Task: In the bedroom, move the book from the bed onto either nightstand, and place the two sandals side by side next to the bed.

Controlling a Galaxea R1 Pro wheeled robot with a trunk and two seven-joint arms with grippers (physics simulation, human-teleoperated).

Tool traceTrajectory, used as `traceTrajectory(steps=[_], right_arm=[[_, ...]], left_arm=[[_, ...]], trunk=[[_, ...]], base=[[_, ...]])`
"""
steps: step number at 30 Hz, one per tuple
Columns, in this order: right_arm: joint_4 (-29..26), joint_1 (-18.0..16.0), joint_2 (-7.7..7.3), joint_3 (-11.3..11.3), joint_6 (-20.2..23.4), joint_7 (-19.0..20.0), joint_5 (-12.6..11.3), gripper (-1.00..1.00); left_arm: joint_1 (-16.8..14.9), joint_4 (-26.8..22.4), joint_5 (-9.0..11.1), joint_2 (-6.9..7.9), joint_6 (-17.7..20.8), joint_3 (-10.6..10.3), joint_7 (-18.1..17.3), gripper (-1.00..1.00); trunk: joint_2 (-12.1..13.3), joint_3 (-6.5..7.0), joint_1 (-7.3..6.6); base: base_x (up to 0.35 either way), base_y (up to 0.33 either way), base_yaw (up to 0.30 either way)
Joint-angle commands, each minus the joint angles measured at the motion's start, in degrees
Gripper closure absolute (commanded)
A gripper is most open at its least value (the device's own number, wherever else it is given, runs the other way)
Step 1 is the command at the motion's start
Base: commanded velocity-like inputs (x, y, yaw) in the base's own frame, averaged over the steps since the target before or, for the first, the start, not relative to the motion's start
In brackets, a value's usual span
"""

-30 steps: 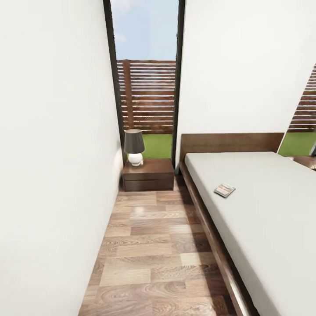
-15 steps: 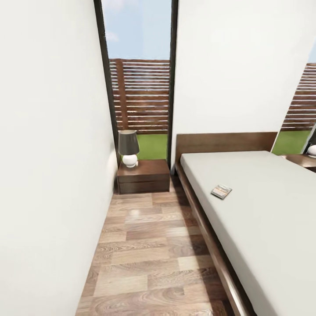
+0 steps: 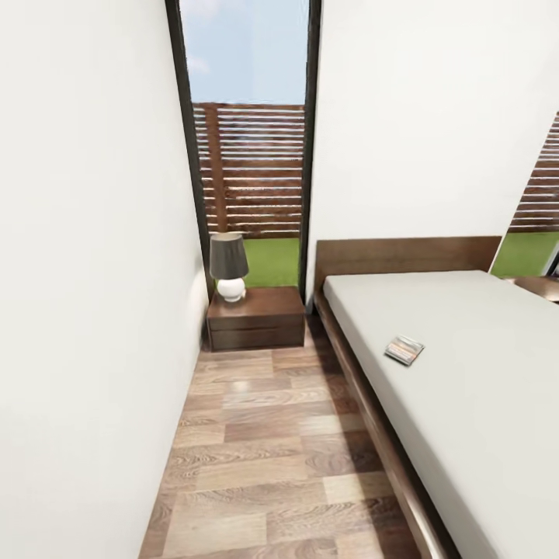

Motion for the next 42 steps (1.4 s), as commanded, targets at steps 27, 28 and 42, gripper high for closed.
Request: traceTrajectory(steps=[27,28,42], right_arm=[[0.0,-0.1,-0.33,-0.5,0.1,0.3,0.5,-1.0],[0.0,-0.1,-0.33,-0.5,0.1,0.3,0.5,-1.0],[0.0,-0.1,-0.33,-0.4,0.1,0.3,0.5,-1.0]], left_arm=[[0.0,0.0,4.1,-0.86,-0.5,0.1,0.1,-1.0],[0.0,0.0,4.1,-0.86,-0.5,0.1,0.1,-1.0],[0.0,0.0,4.2,-0.86,-0.5,0.1,0.1,-1.0]], trunk=[[0.0,-0.06,0.03],[0.0,-0.06,0.03],[0.0,-0.06,0.03]], base=[[0.266,0.042,0.0],[0.276,0.0,0.0],[0.32,0.0,0.0]])
